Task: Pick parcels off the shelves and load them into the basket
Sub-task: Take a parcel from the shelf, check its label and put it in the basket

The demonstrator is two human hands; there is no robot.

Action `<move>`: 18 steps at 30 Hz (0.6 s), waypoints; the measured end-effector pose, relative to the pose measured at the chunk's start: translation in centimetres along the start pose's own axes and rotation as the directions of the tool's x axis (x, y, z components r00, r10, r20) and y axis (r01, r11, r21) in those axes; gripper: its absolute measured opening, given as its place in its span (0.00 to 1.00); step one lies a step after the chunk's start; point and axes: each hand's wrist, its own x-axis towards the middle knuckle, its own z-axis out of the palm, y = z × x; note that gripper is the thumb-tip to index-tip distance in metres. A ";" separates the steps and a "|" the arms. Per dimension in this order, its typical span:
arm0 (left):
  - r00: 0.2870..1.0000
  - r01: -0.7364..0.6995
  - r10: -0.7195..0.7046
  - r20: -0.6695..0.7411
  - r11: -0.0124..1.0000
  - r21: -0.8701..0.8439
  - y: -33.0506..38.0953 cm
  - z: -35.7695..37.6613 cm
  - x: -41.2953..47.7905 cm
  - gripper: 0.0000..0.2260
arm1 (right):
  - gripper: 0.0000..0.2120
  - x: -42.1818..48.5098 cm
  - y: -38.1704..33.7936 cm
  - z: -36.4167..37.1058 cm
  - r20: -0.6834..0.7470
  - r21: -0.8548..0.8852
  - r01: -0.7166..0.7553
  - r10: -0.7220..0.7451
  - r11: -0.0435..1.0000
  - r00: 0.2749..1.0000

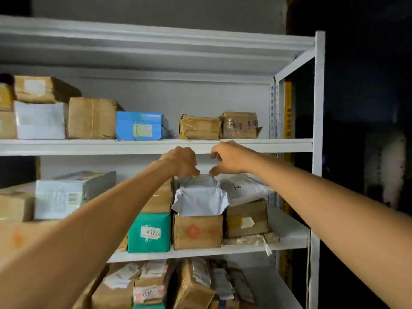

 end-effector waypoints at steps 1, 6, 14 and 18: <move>1.000 0.013 -0.013 -0.029 1.000 0.001 0.0 -0.8 0.3 0.17 | 0.26 0.5 0.0 -0.5 -0.001 -0.007 0.015 -0.015 1.000 1.000; 0.994 0.061 -0.055 -0.098 0.996 0.061 -0.8 -3.8 2.3 0.19 | 0.24 3.5 0.8 -1.9 -0.042 0.013 0.017 -0.016 1.000 0.999; 0.986 0.077 -0.065 -0.150 0.994 0.072 -3.9 -4.8 7.0 0.19 | 0.21 7.6 1.9 -2.9 -0.148 0.129 -0.022 0.041 0.991 0.988; 0.977 0.058 -0.054 -0.205 0.998 0.011 -5.6 -4.9 9.7 0.20 | 0.20 9.9 2.1 -3.8 -0.217 0.127 -0.083 0.109 0.988 0.970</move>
